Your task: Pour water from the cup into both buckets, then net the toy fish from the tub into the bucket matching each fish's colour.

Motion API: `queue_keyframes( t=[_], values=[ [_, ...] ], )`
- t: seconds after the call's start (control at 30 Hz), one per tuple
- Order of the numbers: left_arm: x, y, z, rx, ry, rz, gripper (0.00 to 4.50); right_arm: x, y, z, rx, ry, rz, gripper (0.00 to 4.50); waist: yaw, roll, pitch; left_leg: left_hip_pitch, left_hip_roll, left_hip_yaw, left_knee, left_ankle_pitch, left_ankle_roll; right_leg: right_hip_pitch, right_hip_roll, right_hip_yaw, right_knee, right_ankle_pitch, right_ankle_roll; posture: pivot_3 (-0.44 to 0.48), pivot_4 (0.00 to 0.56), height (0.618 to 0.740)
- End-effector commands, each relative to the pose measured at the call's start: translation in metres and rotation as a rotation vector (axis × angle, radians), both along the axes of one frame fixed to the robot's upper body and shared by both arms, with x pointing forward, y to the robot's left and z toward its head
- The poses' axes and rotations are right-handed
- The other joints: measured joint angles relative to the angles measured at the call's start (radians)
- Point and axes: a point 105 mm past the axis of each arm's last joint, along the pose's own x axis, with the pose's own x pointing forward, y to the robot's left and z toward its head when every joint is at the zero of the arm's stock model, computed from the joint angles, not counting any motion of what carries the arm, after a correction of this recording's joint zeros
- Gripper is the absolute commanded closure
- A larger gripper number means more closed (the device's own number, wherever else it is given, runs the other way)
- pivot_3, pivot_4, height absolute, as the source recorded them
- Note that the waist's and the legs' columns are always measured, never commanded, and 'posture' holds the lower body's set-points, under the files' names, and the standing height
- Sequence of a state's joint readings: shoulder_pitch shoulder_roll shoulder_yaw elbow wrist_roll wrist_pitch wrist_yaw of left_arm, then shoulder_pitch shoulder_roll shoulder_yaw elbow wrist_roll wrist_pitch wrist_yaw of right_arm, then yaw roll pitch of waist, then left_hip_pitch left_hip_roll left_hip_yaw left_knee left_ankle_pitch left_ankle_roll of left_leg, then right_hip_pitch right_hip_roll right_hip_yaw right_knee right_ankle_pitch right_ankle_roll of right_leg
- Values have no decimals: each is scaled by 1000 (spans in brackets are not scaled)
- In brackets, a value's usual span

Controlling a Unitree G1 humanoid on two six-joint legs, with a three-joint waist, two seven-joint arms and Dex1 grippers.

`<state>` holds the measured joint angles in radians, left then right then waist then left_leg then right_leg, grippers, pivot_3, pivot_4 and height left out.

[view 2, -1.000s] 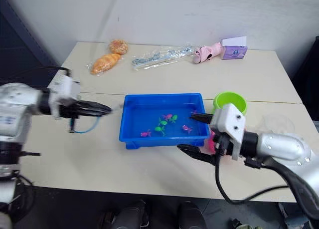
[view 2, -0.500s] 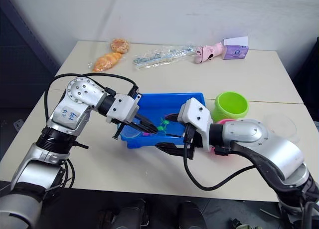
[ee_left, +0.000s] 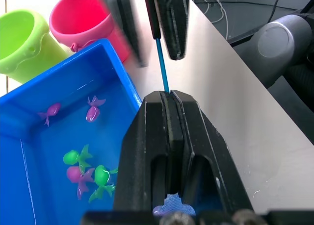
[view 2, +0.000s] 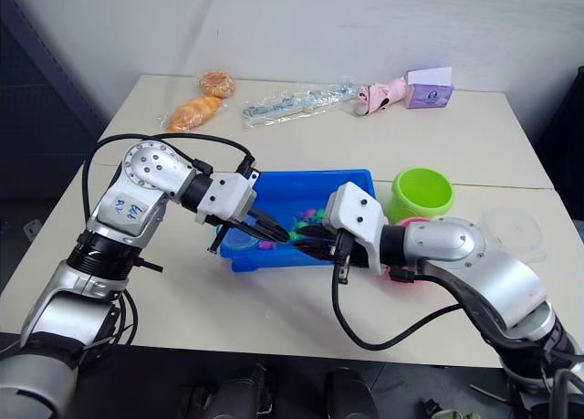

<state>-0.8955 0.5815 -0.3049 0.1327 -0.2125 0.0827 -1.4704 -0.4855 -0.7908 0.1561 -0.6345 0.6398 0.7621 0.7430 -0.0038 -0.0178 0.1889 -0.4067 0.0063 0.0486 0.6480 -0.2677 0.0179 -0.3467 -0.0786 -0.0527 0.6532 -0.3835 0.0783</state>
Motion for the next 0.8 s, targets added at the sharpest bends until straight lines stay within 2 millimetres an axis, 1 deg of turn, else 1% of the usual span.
queue_keyframes(
  t=[0.03,0.2,0.27,0.3,0.37,0.47,0.5,0.53,0.6,0.63,0.7,0.77,0.8],
  values=[
    [-3,-5,8,-21,-27,-19,4500,-1,-1,7,-2,-61,15,4375,0,0,0,0,0,0,0,0,0,0,0,0,0,0,0,0,150,740],
    [-3,-5,11,-51,-17,-5,4500,1,-2,10,7,-79,18,4375,0,0,0,0,0,0,0,0,0,0,0,0,0,0,0,0,150,740],
    [1,0,21,-121,-11,37,3814,0,-3,13,10,-96,25,4500,0,0,0,0,0,0,0,0,0,0,0,0,0,0,0,0,150,740],
    [4,3,28,-165,-11,61,3632,-1,-4,15,11,-104,28,4500,0,0,0,0,0,0,0,0,0,0,0,0,0,0,0,0,150,740],
    [8,12,40,-237,-13,95,2852,-2,-6,18,12,-118,26,4500,-1,0,0,0,0,0,0,0,0,0,0,0,0,0,0,0,150,740],
    [18,47,62,-353,-7,219,1604,-4,-15,23,5,-161,7,4500,-2,0,0,0,0,0,0,0,0,0,0,0,0,0,0,0,150,740],
    [22,57,66,-381,-15,260,1350,-5,-19,24,3,-172,-1,4500,-2,0,0,0,0,0,0,0,0,0,0,0,0,0,0,0,150,740],
    [26,66,69,-408,-12,304,826,-5,-23,24,-4,-180,-13,4500,-2,0,0,0,0,0,0,0,0,0,0,0,0,0,0,0,150,740],
    [39,91,76,-478,-35,429,144,-2,-36,25,-37,-213,-68,4500,0,0,0,0,0,0,0,0,0,0,0,-1,0,0,0,0,150,740],
    [45,102,76,-500,-38,483,58,0,-44,24,-64,-229,-103,4500,0,0,0,0,0,0,0,0,0,0,0,-1,0,0,0,0,150,740],
    [49,115,73,-520,-48,534,58,4,-56,23,-113,-262,-144,4500,3,0,0,0,0,0,1,0,0,1,0,-1,0,0,0,0,150,740],
    [51,127,58,-521,-17,587,58,12,-73,21,-202,-327,-199,4500,3,0,0,0,-1,-1,0,0,0,1,-1,-1,0,0,1,0,150,740],
    [49,129,46,-506,23,597,58,15,-78,20,-222,-331,-216,4500,2,0,0,1,-2,-1,0,0,1,1,-1,-1,0,0,1,0,150,740]
  ],
)
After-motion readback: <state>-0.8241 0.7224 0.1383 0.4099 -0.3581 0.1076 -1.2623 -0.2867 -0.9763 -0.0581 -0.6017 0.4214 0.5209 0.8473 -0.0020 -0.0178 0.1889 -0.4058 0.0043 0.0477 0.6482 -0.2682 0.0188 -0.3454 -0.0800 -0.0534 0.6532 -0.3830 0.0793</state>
